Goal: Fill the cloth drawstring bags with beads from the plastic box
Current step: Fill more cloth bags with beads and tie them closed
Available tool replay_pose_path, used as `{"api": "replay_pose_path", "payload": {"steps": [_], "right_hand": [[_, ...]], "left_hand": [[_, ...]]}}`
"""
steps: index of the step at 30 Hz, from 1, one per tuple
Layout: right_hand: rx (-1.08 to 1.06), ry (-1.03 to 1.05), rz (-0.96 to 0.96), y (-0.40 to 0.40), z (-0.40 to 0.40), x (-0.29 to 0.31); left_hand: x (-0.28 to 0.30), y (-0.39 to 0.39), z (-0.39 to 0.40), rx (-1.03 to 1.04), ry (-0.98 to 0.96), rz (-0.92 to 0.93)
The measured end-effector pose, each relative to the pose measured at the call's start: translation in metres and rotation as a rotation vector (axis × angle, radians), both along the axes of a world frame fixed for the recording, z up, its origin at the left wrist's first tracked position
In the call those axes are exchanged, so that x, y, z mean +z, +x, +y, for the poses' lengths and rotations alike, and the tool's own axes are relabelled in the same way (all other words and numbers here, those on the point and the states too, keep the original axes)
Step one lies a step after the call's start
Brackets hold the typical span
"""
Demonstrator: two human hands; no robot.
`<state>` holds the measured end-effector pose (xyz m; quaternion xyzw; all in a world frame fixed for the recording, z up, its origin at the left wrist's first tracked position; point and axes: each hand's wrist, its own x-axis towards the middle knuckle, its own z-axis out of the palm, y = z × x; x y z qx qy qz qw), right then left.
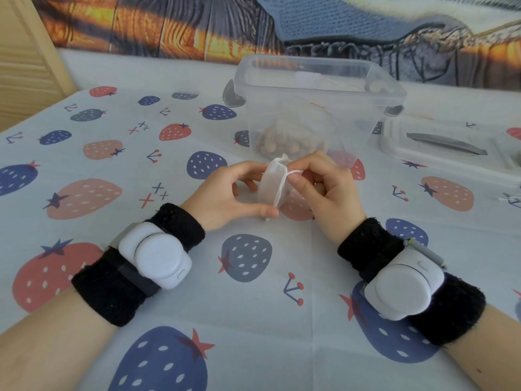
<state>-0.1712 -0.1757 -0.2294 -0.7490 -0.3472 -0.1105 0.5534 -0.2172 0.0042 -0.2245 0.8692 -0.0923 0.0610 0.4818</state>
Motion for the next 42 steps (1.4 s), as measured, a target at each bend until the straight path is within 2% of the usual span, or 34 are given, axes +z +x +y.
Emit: {"api": "replay_pose_path", "payload": {"steps": [10, 12, 15, 18, 21, 23, 26, 30, 33, 37, 40, 42], "right_hand": [[0.116, 0.002, 0.063, -0.009, 0.000, 0.008], [0.126, 0.119, 0.207, -0.011, -0.001, 0.012], [0.028, 0.392, 0.560, 0.000, -0.006, 0.016], [-0.042, 0.528, 0.931, 0.015, -0.012, 0.015], [0.094, 0.692, 1.249, 0.023, -0.017, 0.012], [0.182, 0.799, 1.318, 0.026, -0.017, 0.012], [0.201, 0.905, 1.380, 0.030, -0.019, 0.012], [0.256, 0.881, 1.517, 0.032, -0.021, 0.011], [0.427, 0.824, 1.553, 0.029, -0.025, 0.011], [0.367, 0.668, 1.460, 0.027, -0.025, 0.011], [0.205, 0.567, 1.227, 0.026, -0.017, 0.008], [0.134, 0.389, 0.985, 0.021, -0.015, 0.010]], "left_hand": [[-0.001, -0.002, -0.001, 0.011, 0.048, -0.012], [-0.001, -0.002, 0.000, 0.015, 0.062, -0.020], [-0.002, -0.002, 0.000, 0.019, 0.088, -0.027], [-0.001, -0.002, 0.000, 0.021, 0.099, -0.034], [-0.001, -0.003, -0.001, 0.019, 0.106, -0.031], [-0.001, -0.002, -0.001, 0.011, 0.107, -0.023], [-0.002, -0.002, -0.001, 0.010, 0.111, -0.004], [-0.002, -0.001, 0.000, -0.005, 0.124, -0.014], [-0.002, -0.001, -0.001, -0.009, 0.136, -0.029], [-0.003, -0.001, 0.000, -0.013, 0.140, -0.041], [-0.003, 0.000, 0.001, -0.012, 0.149, -0.054], [-0.003, -0.001, 0.002, 0.007, 0.158, -0.066]]}}
